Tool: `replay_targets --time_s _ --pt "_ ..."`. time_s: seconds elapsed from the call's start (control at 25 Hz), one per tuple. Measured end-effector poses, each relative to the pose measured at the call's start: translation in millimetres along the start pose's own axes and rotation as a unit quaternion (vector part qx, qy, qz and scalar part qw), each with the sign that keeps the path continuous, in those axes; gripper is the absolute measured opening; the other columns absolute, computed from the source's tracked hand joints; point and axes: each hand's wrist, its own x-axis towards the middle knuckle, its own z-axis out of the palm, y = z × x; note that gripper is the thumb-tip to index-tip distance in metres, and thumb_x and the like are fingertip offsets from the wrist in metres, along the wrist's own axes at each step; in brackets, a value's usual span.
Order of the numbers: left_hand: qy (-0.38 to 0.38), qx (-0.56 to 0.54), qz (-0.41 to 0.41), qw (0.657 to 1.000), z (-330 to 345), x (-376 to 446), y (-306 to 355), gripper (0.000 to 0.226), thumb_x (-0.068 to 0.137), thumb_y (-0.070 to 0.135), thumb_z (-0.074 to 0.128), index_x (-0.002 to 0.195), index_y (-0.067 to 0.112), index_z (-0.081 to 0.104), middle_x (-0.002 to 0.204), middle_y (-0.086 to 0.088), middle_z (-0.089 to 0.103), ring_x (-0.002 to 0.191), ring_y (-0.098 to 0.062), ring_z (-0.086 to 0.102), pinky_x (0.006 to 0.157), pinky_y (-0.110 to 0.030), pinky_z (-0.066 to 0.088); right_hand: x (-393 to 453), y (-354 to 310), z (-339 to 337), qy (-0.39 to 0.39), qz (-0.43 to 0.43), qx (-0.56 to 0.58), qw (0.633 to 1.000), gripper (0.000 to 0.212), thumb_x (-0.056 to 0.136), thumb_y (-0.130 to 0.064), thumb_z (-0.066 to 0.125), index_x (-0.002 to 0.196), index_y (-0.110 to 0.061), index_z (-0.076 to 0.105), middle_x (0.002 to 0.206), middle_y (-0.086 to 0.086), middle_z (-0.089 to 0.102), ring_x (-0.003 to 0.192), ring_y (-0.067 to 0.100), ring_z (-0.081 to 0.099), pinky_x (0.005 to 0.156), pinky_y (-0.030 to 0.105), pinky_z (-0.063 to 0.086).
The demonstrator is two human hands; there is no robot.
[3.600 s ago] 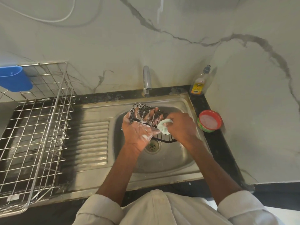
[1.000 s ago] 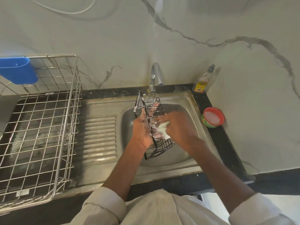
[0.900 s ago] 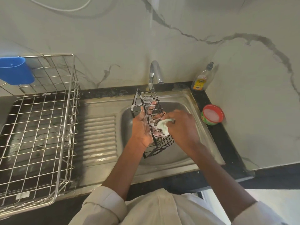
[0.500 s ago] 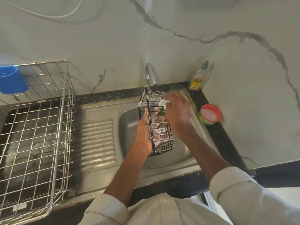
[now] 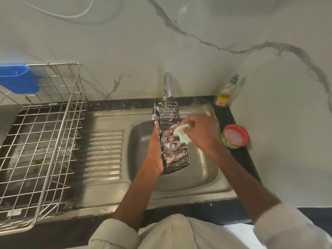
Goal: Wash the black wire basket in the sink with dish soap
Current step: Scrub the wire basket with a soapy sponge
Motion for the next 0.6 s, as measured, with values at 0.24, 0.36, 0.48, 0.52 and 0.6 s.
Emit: replay_targets --time_s 0.24,0.36,0.48,0.52,0.6 --pt "0.0 0.0 0.012 1.0 14.1 9.1 -3.4 0.083 0.094 0.085 0.042 0.135 0.02 0.073 0.136 -0.015 0.072 0.128 -0.039 0.067 0.107 -0.07 0.049 10.9 -5.1 -2.2 0.045 -0.027 -0.009 0.999 0.028 0.092 -0.006 0.072 0.115 -0.019 0.078 0.119 0.0 0.075 0.089 0.01 0.069 0.069 0.009 0.05" --pt "-0.013 -0.038 0.011 0.999 13.5 8.9 -3.6 0.079 0.096 0.081 0.045 0.138 0.02 0.071 0.137 -0.016 0.07 0.113 -0.035 0.073 0.097 -0.057 0.059 -33.9 9.1 1.6 -0.038 -0.049 -0.044 0.997 0.034 0.085 0.001 0.074 0.105 -0.024 0.082 0.117 -0.002 0.077 0.092 0.008 0.069 0.084 0.02 0.053" --pt "-0.012 -0.066 0.029 0.997 11.5 12.1 -5.9 0.07 0.103 0.071 0.042 0.12 0.016 0.081 0.138 -0.024 0.067 0.097 -0.034 0.073 0.087 -0.045 0.06 -55.1 1.6 -2.4 -0.202 -0.083 -0.018 0.976 0.033 0.083 0.0 0.073 0.098 -0.028 0.084 0.1 -0.003 0.079 0.075 0.002 0.066 0.066 0.015 0.048" --pt "-0.014 -0.072 0.031 0.997 10.9 11.3 -7.5 0.069 0.104 0.069 0.041 0.111 0.017 0.085 0.136 -0.025 0.068 0.099 -0.035 0.073 0.09 -0.046 0.059 -49.7 -5.0 -4.5 -0.212 -0.078 0.03 0.974 0.033 0.082 -0.001 0.074 0.098 -0.028 0.084 0.1 -0.003 0.079 0.075 0.001 0.068 0.067 0.019 0.054" --pt "0.002 -0.065 0.026 0.998 7.0 10.9 -9.9 0.068 0.104 0.07 0.042 0.105 0.018 0.087 0.131 -0.024 0.071 0.109 -0.038 0.073 0.098 -0.058 0.057 -28.3 -13.9 -3.2 -0.13 -0.016 0.144 0.981 0.034 0.084 0.002 0.073 0.103 -0.024 0.082 0.1 -0.005 0.077 0.071 -0.001 0.07 0.067 0.024 0.06"
